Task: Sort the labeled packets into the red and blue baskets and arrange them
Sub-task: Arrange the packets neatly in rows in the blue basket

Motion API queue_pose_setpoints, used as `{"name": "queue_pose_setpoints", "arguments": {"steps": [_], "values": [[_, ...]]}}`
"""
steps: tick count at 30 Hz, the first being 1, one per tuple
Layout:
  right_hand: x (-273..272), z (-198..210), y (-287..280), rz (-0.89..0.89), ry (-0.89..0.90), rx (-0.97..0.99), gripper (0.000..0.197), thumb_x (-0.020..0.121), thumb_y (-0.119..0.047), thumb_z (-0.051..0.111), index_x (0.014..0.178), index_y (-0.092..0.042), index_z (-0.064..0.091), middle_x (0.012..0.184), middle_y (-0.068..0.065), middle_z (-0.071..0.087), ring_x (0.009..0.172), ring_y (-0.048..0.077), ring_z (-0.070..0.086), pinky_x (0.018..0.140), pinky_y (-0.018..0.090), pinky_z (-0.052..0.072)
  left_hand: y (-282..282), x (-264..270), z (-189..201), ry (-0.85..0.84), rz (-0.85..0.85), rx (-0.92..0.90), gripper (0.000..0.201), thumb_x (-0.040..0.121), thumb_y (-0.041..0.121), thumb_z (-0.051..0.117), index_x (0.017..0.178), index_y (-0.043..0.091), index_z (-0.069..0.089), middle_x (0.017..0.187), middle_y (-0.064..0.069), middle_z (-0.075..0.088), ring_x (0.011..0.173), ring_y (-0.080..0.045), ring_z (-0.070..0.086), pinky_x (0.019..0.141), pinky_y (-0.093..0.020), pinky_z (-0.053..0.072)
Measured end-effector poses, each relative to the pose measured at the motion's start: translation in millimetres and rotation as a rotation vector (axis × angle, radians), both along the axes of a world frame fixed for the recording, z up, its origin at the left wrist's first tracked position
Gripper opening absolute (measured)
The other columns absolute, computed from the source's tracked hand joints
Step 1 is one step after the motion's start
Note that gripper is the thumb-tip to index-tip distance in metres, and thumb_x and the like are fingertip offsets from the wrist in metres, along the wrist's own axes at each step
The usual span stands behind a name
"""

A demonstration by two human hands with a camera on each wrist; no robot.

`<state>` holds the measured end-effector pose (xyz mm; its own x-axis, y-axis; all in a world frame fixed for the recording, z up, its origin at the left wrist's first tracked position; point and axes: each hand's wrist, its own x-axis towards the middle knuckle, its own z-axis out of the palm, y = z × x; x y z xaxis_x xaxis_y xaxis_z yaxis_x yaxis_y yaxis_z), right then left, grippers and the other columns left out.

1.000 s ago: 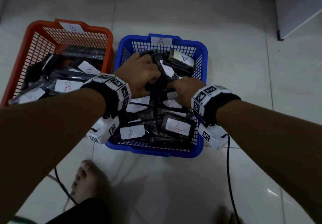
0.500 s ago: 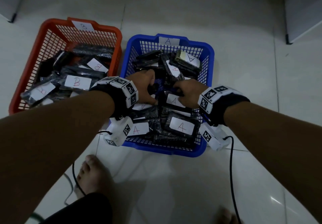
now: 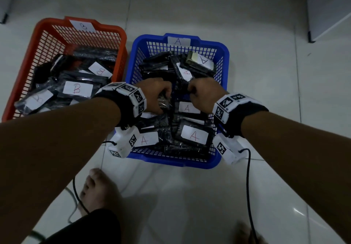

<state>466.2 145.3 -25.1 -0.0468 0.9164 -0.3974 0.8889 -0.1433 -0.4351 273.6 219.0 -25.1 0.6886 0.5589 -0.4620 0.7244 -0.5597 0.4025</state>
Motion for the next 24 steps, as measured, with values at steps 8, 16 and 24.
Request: {"name": "queue_pose_setpoints", "arguments": {"steps": [8, 16, 24], "values": [[-1, 1, 9, -0.183, 0.042, 0.176, 0.020, 0.091, -0.024, 0.057, 0.105, -0.011, 0.061, 0.108, 0.010, 0.060, 0.097, 0.028, 0.059, 0.075, 0.030, 0.045, 0, 0, 10, 0.023, 0.138, -0.009, 0.034, 0.080, 0.029, 0.069, 0.111, 0.018, 0.062, 0.099, -0.006, 0.067, 0.093, -0.027, 0.062, 0.083, -0.038, 0.051], [-6, -5, 18, -0.213, 0.038, 0.097, 0.048, 0.089, -0.037, 0.065, 0.124, -0.010, 0.045, 0.116, 0.012, 0.060, 0.102, 0.031, 0.059, 0.071, 0.027, 0.038, 17, 5, 16, 0.158, 0.171, -0.172, 0.023, 0.098, 0.036, 0.044, 0.095, 0.023, 0.063, 0.109, -0.003, 0.063, 0.099, -0.024, 0.057, 0.092, -0.034, 0.045], [-13, 6, 1, 0.050, -0.188, 0.087, 0.039, 0.085, -0.036, 0.067, 0.116, -0.017, 0.054, 0.115, 0.007, 0.060, 0.103, 0.031, 0.060, 0.079, 0.038, 0.050, 15, 2, 11, 0.107, 0.044, -0.228, 0.029, 0.089, 0.032, 0.063, 0.109, 0.014, 0.072, 0.101, -0.004, 0.071, 0.092, -0.024, 0.064, 0.084, -0.035, 0.051]]}}
